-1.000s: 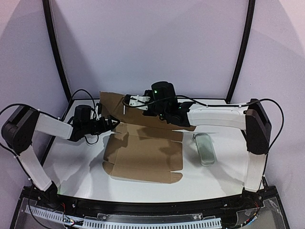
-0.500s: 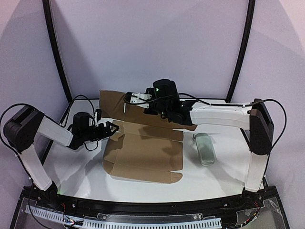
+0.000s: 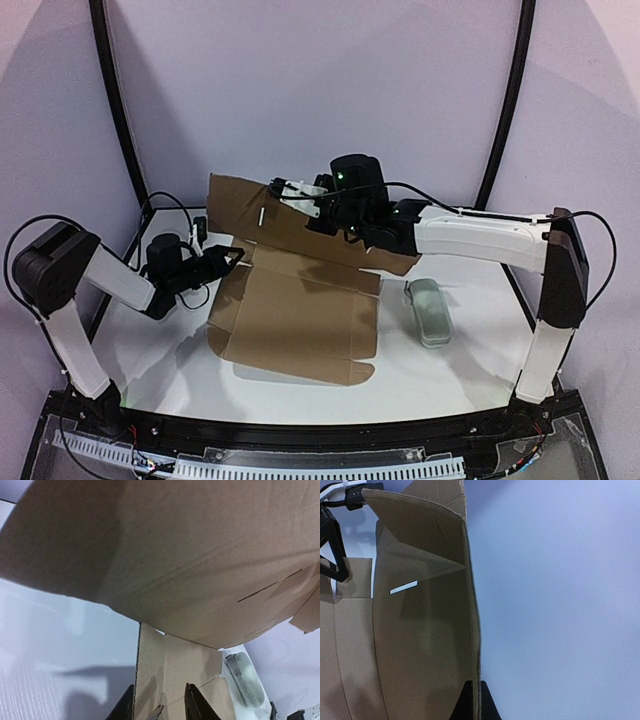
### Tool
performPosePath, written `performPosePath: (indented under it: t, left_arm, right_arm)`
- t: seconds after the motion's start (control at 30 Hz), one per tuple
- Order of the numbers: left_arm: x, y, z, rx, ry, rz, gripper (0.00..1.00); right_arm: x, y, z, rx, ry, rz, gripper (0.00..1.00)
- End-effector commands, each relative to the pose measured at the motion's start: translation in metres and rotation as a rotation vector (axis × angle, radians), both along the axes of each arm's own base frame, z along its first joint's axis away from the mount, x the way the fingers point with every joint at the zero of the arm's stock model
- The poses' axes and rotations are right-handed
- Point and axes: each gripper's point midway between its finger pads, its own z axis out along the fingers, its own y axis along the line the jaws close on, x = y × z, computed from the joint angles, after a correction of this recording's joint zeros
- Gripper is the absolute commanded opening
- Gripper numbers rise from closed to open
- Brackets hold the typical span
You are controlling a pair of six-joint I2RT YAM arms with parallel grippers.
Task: Fold the paper box
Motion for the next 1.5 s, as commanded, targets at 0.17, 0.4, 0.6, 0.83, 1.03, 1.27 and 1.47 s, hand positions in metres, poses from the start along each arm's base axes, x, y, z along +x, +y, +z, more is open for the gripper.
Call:
performPosePath:
  t: [0.17,0.4,0.6,0.83,1.03,1.27,1.47]
  left_arm:
    - [0.001,0.007,0.024,0.084,-0.12,0.099,0.06]
    - [-0.007,-0.005,0.026,0.32,-0.16,0.124,0.01]
    - [-0.019,-0.016,0.023,0.554,-0.195,0.113,0.01]
    - [-0.027,-0.032,0.022,0.769,-0.247,0.07,0.01]
    - [-0.039,-0.06,0.029,0.917,-0.322,0.012,0.04]
    - [-0.048,-0.087,0.018,1.162,-0.402,0.005,0.04]
    - [-0.046,-0.101,0.01,1.234,-0.415,0.017,0.07]
  right_arm:
    - [-0.006,0.002,0.033,0.138,0.037,-0.033,0.0]
    - [-0.012,0.011,0.027,0.152,0.073,-0.037,0.0]
    - [-0.012,0.012,0.018,0.156,0.138,-0.062,0.0]
    - [-0.016,0.015,0.004,0.148,0.174,-0.058,0.0]
    - [-0.018,0.016,-0.002,0.15,0.195,-0.06,0.0]
    - [-0.02,0.016,-0.011,0.136,0.209,-0.051,0.0]
    - [-0.018,0.013,-0.018,0.112,0.197,-0.068,0.0]
